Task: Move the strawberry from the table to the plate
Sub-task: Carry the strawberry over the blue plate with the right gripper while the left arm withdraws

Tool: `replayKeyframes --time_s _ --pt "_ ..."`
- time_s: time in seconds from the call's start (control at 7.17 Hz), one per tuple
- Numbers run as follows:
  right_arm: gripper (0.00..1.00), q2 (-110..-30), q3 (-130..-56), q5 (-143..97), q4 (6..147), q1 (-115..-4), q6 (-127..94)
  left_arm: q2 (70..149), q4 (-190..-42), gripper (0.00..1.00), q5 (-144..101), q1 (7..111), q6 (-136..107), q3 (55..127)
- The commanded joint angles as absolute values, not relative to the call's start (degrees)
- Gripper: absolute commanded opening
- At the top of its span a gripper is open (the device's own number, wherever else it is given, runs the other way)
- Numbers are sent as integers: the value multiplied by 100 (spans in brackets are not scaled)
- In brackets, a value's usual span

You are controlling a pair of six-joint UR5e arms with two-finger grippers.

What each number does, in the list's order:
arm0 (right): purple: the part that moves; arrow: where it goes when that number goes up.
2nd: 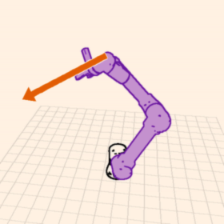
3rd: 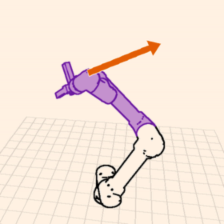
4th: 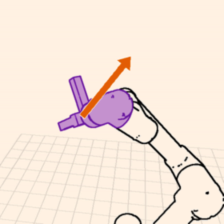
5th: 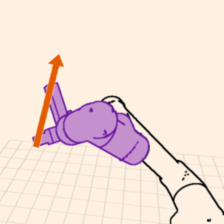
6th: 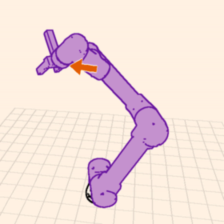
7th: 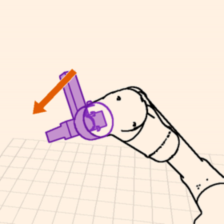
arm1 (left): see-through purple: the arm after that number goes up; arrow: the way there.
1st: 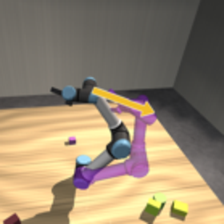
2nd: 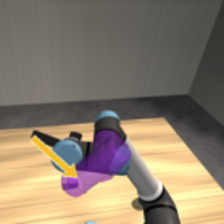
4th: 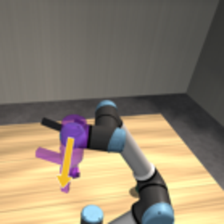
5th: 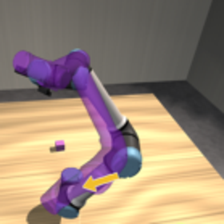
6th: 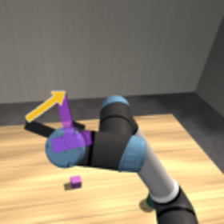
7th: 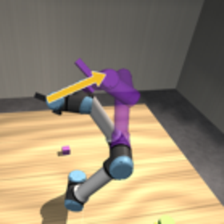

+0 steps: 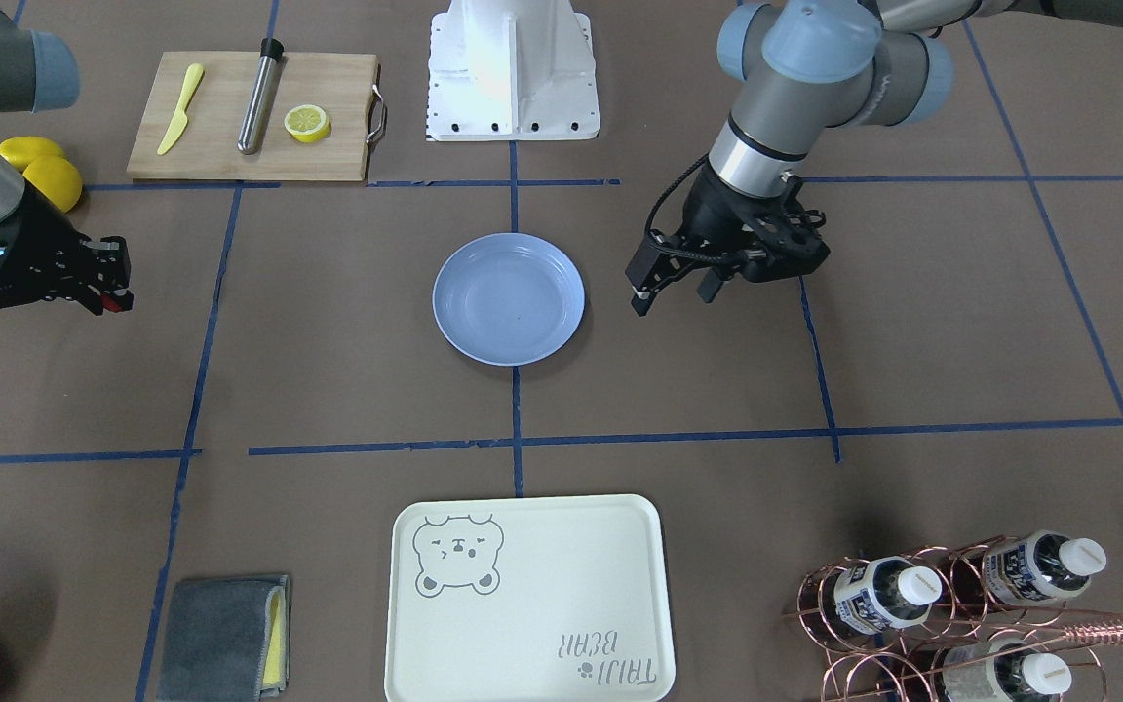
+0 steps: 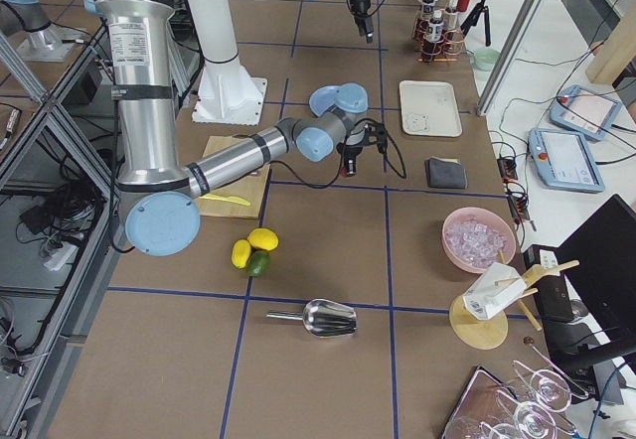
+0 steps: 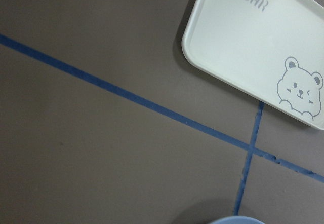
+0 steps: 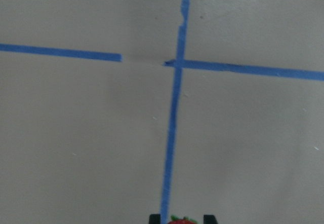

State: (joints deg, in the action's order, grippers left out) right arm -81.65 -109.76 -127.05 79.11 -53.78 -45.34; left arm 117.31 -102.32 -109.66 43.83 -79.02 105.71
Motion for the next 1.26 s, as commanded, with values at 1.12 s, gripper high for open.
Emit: replayKeyframes --time_s 1.12 --pt "0 -4799 -8932 -10986 8634 -2883 -6862 9985 -9993 100 -11417 6776 -2708 10495"
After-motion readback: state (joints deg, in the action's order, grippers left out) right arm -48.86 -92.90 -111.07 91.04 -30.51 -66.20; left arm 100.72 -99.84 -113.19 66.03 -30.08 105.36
